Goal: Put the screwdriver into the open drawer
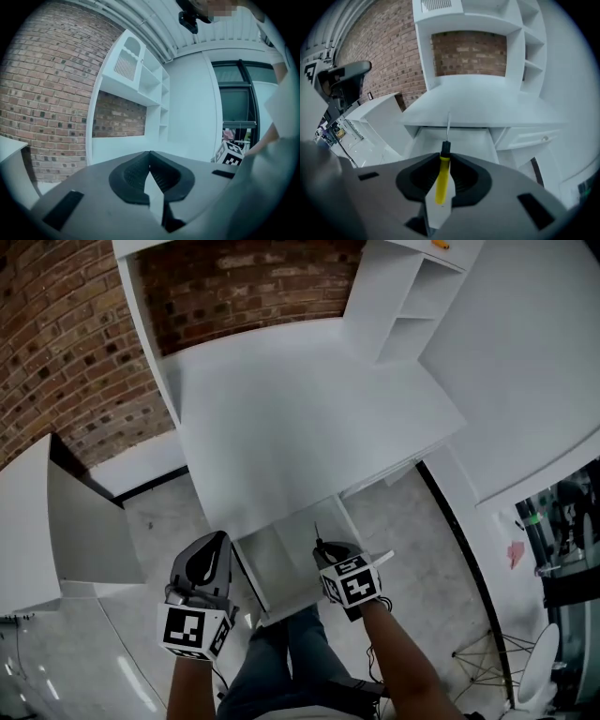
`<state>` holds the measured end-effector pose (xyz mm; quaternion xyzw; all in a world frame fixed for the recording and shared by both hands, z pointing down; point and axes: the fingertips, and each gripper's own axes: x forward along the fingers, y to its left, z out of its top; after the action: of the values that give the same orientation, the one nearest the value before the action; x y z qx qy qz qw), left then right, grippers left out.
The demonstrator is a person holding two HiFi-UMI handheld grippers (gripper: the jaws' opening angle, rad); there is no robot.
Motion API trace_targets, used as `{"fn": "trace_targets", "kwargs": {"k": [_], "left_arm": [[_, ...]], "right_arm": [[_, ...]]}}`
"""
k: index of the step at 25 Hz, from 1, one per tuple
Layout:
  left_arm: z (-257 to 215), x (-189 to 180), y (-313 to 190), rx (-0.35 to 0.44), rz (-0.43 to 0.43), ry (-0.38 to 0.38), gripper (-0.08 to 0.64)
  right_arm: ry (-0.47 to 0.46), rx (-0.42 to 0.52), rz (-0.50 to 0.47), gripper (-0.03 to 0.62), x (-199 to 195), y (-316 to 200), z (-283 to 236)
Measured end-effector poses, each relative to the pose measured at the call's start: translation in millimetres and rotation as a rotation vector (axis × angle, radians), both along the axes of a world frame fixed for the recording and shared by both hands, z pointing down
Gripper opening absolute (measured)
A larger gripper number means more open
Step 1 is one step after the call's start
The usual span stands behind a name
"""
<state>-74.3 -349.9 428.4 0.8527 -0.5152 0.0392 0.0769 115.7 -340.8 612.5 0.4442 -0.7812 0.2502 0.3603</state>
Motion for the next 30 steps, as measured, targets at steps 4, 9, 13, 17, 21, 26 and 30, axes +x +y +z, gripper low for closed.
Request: {"fn": "trace_targets", "kwargs": {"k": [4,9,13,17,21,26,30], "left_arm": [[6,8,-13,-0.013,-0.01,-0.023,0.014],[18,14,-24,-0.034,-0.048,-0.053,0.014],[22,13,-28,-0.058,-0.08,-0.069,0.014],[31,8,-28,-0.084,-0.116,-0.109,0.014],[36,-2,-24,-0.099,-0.156,-0.135,0.014],[39,-14,-13,-0.092,-0.197,-0.177,0.014],[45,-18,-1,-0.119,-0.201,-0.198,0.014]], "right_arm": [[0.038,-0.175,-0.004,0.077,3,-12,46],[0.072,-0.325,-0.013,0.078,9,-27,89],[0.123,-0.428,-0.055,0.078,9,-35,125],[0.176,-0.485,-0.074,0.079,10,-40,163],[0.216,-0.485,-0.114,0.08,9,-42,187],[0.271,-0.469,-0.147,0.08,12,-43,208],[0.278,-0.468,-0.129,0.081,15,-44,219]]}}
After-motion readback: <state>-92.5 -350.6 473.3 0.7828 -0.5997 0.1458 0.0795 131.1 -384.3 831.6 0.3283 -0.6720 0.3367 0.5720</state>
